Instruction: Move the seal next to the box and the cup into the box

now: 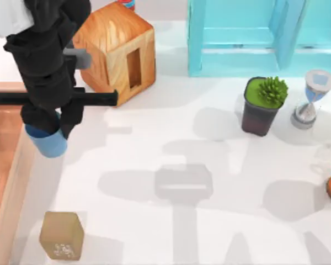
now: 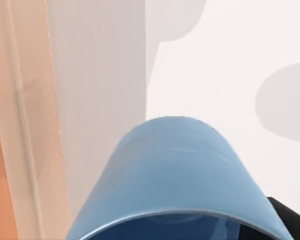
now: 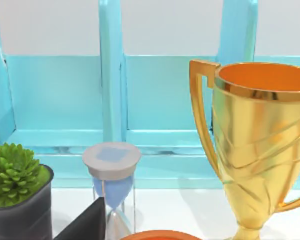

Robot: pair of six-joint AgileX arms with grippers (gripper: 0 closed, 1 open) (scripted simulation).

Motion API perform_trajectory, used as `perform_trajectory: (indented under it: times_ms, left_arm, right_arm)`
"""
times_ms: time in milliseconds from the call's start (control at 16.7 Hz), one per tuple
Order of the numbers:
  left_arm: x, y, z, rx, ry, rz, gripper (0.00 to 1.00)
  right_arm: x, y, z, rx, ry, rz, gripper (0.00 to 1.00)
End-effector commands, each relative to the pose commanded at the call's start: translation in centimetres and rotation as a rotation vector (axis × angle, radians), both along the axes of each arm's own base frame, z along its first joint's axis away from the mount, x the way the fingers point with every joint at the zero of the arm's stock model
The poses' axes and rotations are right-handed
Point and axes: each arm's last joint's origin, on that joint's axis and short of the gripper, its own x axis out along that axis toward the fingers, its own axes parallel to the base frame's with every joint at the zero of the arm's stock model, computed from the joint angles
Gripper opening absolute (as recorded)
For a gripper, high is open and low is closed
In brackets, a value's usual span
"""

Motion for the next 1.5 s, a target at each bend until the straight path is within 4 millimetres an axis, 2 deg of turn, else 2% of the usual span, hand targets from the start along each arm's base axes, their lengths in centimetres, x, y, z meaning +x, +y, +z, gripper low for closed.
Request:
perform_trajectory:
  times_ms: [120, 240, 360, 480, 660, 840, 960, 1140, 1320, 1500]
  left_arm:
    - [0.0, 0.0, -0.2, 0.004, 0.003, -0.005, 0.0]
    - [-0.3, 1.3, 0.2, 0.002, -0.005, -0.005, 0.0]
    - [-1.0, 4.0, 0.5, 0.005, -0.012, -0.01, 0.0]
    - [-2.4, 7.6, 0.5, 0.012, -0.011, -0.012, 0.0]
    - [-5.6, 13.2, 0.1, 0.024, 0.001, -0.007, 0.0]
    - [-9.1, 16.6, -0.5, 0.033, 0.001, -0.005, 0.0]
    - [-10.4, 17.4, -0.7, 0.037, -0.006, -0.005, 0.0]
    - [-10.6, 17.5, -0.7, 0.037, -0.007, -0.005, 0.0]
    - [-10.2, 17.5, -0.5, 0.049, -0.022, -0.011, 0.0]
    - [-8.8, 17.7, 0.3, 0.109, -0.128, -0.009, 0.0]
  right_arm:
    - [0.0, 0.0, 0.0, 0.0, 0.0, 0.0, 1.0]
    - [0.0, 0.0, 0.0, 0.0, 0.0, 0.0, 1.0]
    - [0.0, 0.0, 0.0, 0.0, 0.0, 0.0, 1.0]
    - [0.0, 0.0, 0.0, 0.0, 0.0, 0.0, 1.0]
    - [0.0, 0.0, 0.0, 0.0, 0.0, 0.0, 1.0]
    - [0.0, 0.0, 0.0, 0.0, 0.0, 0.0, 1.0]
    - [0.0, 0.0, 0.0, 0.0, 0.0, 0.0, 1.0]
    - [0.0, 0.0, 0.0, 0.0, 0.0, 0.0, 1.0]
    - [0.0, 0.0, 0.0, 0.0, 0.0, 0.0, 1.0]
    - [0.0, 0.0, 0.0, 0.0, 0.0, 0.0, 1.0]
